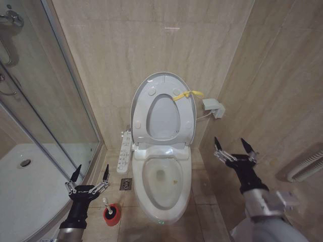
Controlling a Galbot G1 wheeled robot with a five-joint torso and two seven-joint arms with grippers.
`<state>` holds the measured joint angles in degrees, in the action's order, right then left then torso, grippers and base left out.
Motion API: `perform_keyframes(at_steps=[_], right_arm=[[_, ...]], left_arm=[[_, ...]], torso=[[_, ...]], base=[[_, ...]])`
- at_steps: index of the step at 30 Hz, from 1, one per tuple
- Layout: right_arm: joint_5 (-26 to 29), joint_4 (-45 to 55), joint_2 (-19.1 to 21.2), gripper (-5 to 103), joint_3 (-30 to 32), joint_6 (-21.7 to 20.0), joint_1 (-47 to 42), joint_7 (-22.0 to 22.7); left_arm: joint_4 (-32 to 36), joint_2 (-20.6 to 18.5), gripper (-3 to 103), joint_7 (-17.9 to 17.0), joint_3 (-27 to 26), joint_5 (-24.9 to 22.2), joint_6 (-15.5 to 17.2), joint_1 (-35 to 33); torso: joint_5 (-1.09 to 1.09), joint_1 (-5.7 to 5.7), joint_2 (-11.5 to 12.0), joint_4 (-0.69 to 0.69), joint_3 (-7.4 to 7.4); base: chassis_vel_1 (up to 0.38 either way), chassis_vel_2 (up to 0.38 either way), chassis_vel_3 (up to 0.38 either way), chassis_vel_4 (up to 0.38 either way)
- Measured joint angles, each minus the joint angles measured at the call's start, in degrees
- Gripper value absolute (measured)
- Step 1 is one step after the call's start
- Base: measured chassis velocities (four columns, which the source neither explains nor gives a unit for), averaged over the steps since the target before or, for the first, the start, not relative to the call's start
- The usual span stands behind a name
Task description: Open the toilet lid, clean the toilet bowl with a toilet brush, close the toilet lid, and flush.
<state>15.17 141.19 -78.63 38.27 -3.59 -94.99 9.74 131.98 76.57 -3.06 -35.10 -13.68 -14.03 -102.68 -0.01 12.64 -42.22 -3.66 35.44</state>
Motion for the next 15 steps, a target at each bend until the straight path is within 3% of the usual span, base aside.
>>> perform_keyframes(at_steps=[9, 15], right_arm=[[-5.0, -0.6, -4.5, 100, -1.6, 6.7, -7.9, -4.2], [-4.9, 1.1, -5.7, 100, -2.3, 5.4, -9.9, -6.4]], left_arm=[[0.0, 0.0, 100, 0.0, 0.0, 0.0, 0.0, 0.0], [0.0, 0.0, 100, 0.0, 0.0, 0.0, 0.0, 0.0]], torso=[[0.0, 0.0, 0.0, 0.0, 0.01], [0.0, 0.0, 0.0, 0.0, 0.01]], base=[[0.0, 0.0, 0.0, 0.0], [0.0, 0.0, 0.0, 0.0]])
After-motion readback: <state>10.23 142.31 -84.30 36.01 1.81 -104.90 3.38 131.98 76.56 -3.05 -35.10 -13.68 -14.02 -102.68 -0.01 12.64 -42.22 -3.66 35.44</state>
